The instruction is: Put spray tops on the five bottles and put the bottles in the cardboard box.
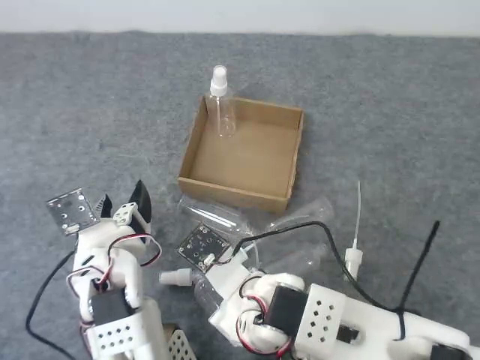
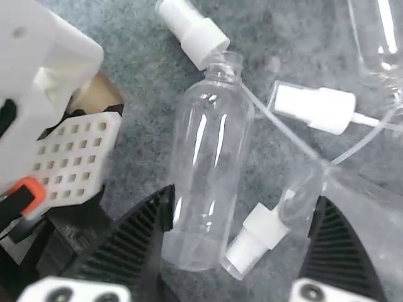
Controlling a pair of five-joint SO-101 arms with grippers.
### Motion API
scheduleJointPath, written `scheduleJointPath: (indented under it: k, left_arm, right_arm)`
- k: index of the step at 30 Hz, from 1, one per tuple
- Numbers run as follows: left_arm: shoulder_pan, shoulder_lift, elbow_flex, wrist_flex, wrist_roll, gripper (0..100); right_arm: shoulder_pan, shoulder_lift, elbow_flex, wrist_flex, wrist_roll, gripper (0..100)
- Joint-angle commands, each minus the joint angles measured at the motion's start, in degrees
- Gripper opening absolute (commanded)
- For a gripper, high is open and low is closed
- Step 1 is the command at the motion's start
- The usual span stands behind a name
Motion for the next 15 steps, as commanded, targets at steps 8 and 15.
scheduleJointPath:
  k: [8, 15]
  left_arm:
    - [-0.2, -1.3, -0.7, -1.9, -0.1, 24]
    - [-0.4, -1.3, -0.7, -2.0, -0.1, 24]
  right_arm:
    - [-0.7, -1.8, 10.7, -11.4, -0.5, 28.1]
    - [-0.6, -1.8, 10.9, -11.1, -0.5, 28.1]
